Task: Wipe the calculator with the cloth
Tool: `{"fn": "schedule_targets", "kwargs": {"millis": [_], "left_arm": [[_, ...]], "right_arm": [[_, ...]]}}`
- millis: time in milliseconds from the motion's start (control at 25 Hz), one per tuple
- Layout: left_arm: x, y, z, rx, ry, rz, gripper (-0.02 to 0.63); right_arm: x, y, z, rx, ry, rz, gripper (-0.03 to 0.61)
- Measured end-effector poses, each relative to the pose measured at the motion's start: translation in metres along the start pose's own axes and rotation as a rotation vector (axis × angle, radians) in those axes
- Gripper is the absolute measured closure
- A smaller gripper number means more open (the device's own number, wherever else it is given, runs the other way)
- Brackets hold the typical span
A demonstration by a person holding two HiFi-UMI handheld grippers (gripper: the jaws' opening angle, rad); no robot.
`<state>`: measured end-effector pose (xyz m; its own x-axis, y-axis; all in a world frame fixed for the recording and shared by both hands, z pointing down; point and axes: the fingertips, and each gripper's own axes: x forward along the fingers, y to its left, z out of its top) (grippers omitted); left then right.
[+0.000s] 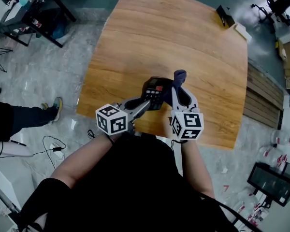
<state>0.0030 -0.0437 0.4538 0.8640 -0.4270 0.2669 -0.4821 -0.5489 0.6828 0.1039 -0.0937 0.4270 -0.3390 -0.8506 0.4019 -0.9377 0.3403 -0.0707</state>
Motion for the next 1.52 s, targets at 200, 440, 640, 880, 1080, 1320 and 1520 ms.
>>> {"fn": "schedule_targets", "kwargs": {"millis": [200, 440, 640, 880, 1080, 1320, 1520], "left_arm": [[-0.001, 0.003, -0.002, -0.003, 0.005, 0.013, 0.543], [0.001, 0.005, -0.006, -0.004, 0.021, 0.024, 0.543], [0.005, 0.002, -0.006, -0.001, 0.025, 0.011, 0.543], [0.006, 0.003, -0.004, -0.003, 0.025, 0.014, 0.543], [0.006, 0.003, -0.004, -0.017, 0.006, 0.009, 0.543], [0.004, 0.009, -0.003, -0.026, 0.000, 0.018, 0.543], [0.003, 0.008, 0.002, -0.002, -0.020, 0.027, 0.543]], "right_arm": [[0.002, 0.035, 0.003, -0.059, -0.001, 0.071, 0.522], [-0.007, 0.118, 0.036, -0.175, -0.067, 0.267, 0.522], [-0.025, 0.161, 0.071, -0.245, -0.153, 0.396, 0.522], [-0.038, 0.166, 0.095, -0.228, -0.206, 0.424, 0.522], [-0.030, 0.142, 0.072, -0.175, -0.154, 0.371, 0.522], [-0.016, 0.095, 0.030, -0.136, -0.067, 0.248, 0.522], [-0.008, 0.054, -0.006, -0.117, 0.018, 0.140, 0.522]]}}
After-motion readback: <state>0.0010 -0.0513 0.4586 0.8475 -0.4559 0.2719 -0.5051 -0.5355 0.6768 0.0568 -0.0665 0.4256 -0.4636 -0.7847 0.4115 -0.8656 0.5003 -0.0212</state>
